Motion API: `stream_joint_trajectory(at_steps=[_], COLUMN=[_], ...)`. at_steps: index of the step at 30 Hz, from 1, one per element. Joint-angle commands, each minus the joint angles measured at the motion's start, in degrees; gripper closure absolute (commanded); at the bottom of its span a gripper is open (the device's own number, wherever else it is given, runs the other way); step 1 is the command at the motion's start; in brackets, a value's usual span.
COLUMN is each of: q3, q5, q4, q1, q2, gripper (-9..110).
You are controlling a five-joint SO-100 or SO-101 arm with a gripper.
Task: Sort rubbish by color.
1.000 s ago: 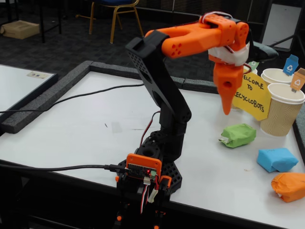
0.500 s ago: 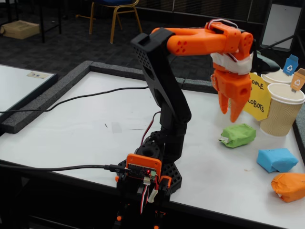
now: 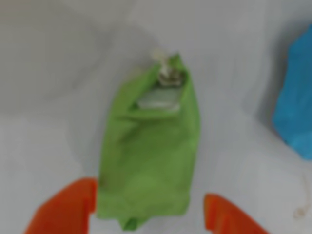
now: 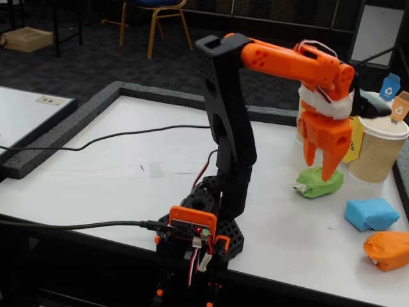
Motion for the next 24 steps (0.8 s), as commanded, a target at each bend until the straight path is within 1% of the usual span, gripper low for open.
stream_joint_trajectory(at_steps=[1, 8, 12, 15, 21, 24], q3=[-4.92, -3.96, -3.16, -3.16, -5.45, -7.91], q5=[-1.76, -1.67, -1.67, -1.23, -1.14, -1.05], q4=[-2.81, -11.69, -15.38, -16.79, -13.36, -9.76], q1=[1.49, 1.49, 1.41, 1.41, 1.41, 1.41], q2=[-0.53, -2.46, -2.46, -2.46, -2.2, -1.93], gripper=[87, 93, 101, 101, 101, 101])
